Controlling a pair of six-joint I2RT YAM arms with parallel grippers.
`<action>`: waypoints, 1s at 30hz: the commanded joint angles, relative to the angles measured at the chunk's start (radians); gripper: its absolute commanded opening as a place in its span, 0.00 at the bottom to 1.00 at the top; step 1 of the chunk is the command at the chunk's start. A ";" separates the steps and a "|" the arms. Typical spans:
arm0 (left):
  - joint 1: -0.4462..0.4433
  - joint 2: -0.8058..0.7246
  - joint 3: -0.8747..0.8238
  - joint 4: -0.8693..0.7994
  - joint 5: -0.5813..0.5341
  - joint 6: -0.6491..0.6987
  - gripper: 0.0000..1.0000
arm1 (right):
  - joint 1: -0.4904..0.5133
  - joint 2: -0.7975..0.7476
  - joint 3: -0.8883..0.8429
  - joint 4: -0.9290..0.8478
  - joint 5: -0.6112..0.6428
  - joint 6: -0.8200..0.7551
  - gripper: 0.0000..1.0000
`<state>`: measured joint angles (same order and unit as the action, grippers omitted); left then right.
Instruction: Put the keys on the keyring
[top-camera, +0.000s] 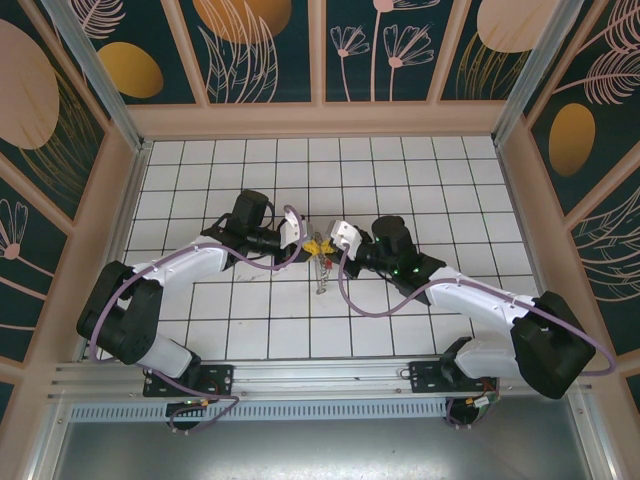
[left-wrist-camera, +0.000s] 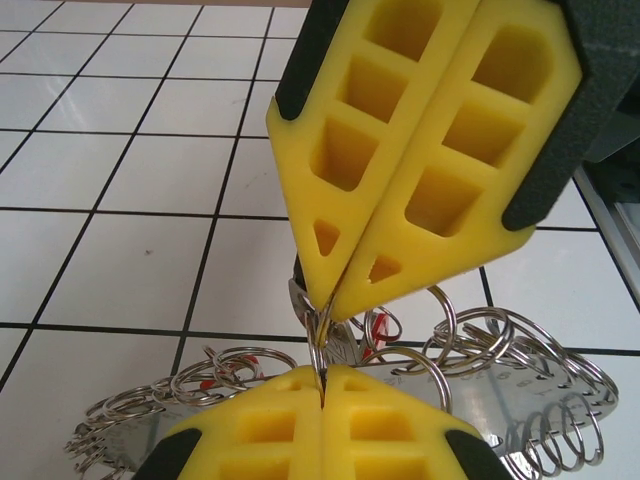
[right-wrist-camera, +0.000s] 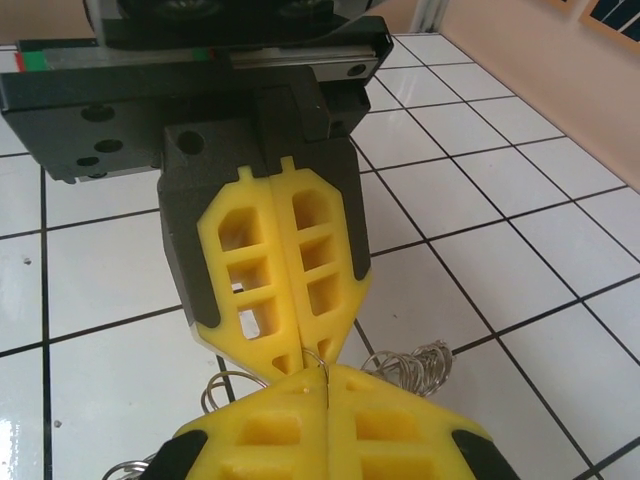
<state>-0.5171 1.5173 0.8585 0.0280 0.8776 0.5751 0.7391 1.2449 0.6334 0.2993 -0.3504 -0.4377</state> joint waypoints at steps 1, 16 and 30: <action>-0.001 -0.012 -0.003 0.034 0.045 0.009 0.00 | -0.001 -0.001 0.026 0.040 0.081 0.030 0.00; -0.001 -0.003 -0.039 0.107 0.033 -0.022 0.00 | -0.009 -0.001 0.021 -0.004 0.181 0.120 0.00; -0.001 0.014 -0.231 0.503 -0.060 -0.245 0.00 | 0.006 0.018 0.040 0.039 0.194 0.110 0.00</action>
<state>-0.5182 1.5181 0.6590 0.4526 0.8169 0.3874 0.7521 1.2617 0.6334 0.2882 -0.2340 -0.3298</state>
